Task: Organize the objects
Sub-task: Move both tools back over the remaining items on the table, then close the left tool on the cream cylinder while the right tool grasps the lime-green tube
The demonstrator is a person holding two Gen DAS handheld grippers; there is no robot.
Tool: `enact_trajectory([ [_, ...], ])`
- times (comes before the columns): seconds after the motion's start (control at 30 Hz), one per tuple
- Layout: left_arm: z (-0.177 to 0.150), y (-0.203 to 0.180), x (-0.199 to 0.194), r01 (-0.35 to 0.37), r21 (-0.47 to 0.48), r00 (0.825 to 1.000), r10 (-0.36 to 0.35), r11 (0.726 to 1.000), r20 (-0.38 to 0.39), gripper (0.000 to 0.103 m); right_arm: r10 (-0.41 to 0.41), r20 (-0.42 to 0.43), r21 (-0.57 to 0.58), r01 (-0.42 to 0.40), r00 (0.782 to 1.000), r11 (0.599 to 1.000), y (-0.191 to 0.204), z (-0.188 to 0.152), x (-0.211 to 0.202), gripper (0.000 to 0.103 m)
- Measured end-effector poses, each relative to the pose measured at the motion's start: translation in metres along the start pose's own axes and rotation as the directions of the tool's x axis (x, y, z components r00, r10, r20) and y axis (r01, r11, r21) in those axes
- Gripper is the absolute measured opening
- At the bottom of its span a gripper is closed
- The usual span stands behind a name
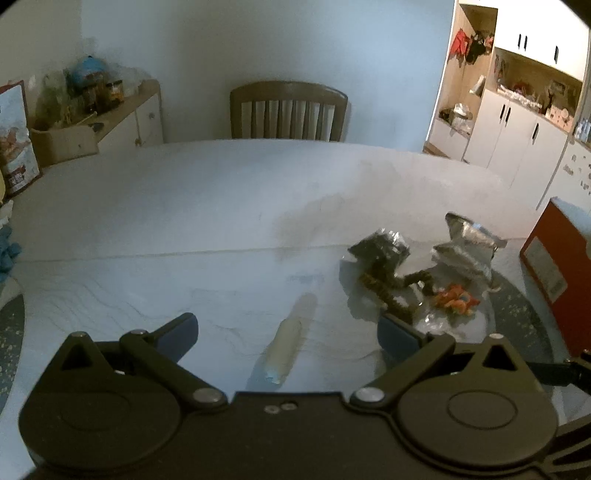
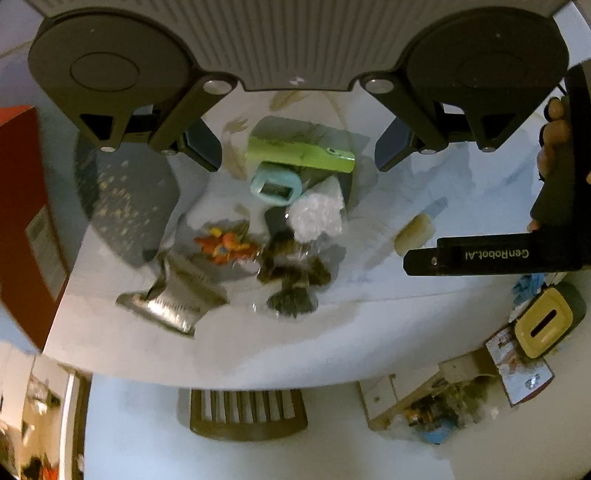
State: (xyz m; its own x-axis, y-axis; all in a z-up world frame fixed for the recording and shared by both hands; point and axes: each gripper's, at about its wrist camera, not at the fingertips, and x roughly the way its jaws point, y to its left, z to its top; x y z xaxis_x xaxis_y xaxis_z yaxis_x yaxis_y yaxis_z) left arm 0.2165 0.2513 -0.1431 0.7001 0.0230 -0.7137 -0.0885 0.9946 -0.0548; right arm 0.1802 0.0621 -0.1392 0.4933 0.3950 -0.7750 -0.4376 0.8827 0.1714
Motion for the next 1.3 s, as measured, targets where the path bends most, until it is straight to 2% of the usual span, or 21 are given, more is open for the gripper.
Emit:
enact_trajectory([
  [0.33, -0.012, -0.001, 0.024, 0.002, 0.046, 0.998, 0.001, 0.999, -0.063, 0.103, -0.071, -0.048, 0.04, 0.073, 0.996, 0.997, 0.009, -0.002, 0.032, 0.09],
  [0.57, -0.016, 0.001, 0.033, -0.005, 0.031, 0.997, 0.007, 1.0, -0.071, 0.102, -0.099, -0.059, 0.028, 0.101, 0.993, 0.994, 0.011, -0.002, 0.041, 0.091],
  [0.67, -0.018, 0.003, 0.036, 0.009, 0.02, 0.997, -0.008, 1.0, -0.08, 0.093, -0.115, -0.063, 0.018, 0.116, 0.991, 0.993, 0.01, -0.003, 0.041, 0.091],
  [0.73, -0.02, 0.004, 0.038, 0.014, 0.022, 0.996, -0.012, 1.0, -0.085, 0.083, -0.123, -0.064, 0.015, 0.124, 0.99, 0.992, 0.009, -0.002, 0.041, 0.091],
  [0.87, -0.021, 0.003, 0.036, 0.015, 0.022, 0.997, -0.014, 1.0, -0.075, 0.073, -0.13, -0.066, 0.015, 0.131, 0.989, 0.991, 0.007, -0.001, 0.042, 0.091],
  [0.93, -0.021, 0.003, 0.036, 0.009, 0.018, 0.998, -0.008, 1.0, -0.07, 0.061, -0.129, -0.069, 0.014, 0.131, 0.989, 0.991, 0.006, -0.002, 0.041, 0.091],
  [1.0, -0.02, 0.003, 0.035, -0.002, 0.005, 0.998, 0.002, 1.0, -0.067, 0.053, -0.127, -0.072, 0.013, 0.129, 0.989, 0.992, 0.006, -0.002, 0.041, 0.09],
  [1.03, -0.02, 0.004, 0.034, -0.003, -0.008, 0.998, 0.002, 1.0, -0.064, 0.045, -0.127, -0.073, 0.013, 0.128, 0.989, 0.992, 0.006, -0.002, 0.04, 0.09],
  [1.07, -0.02, 0.005, 0.033, 0.001, -0.022, 0.998, -0.002, 1.0, -0.062, 0.043, -0.128, -0.074, 0.014, 0.129, 0.989, 0.992, 0.005, -0.002, 0.04, 0.09],
  [1.13, -0.019, 0.005, 0.032, 0.005, -0.038, 0.998, -0.007, 0.999, -0.062, 0.027, -0.129, -0.076, 0.012, 0.13, 0.989, 0.991, 0.004, -0.003, 0.039, 0.089],
  [1.3, -0.018, 0.006, 0.031, -0.005, -0.051, 0.998, 0.002, 0.999, -0.065, 0.015, -0.126, -0.078, 0.003, 0.127, 0.989, 0.992, 0.0, -0.004, 0.036, 0.081],
])
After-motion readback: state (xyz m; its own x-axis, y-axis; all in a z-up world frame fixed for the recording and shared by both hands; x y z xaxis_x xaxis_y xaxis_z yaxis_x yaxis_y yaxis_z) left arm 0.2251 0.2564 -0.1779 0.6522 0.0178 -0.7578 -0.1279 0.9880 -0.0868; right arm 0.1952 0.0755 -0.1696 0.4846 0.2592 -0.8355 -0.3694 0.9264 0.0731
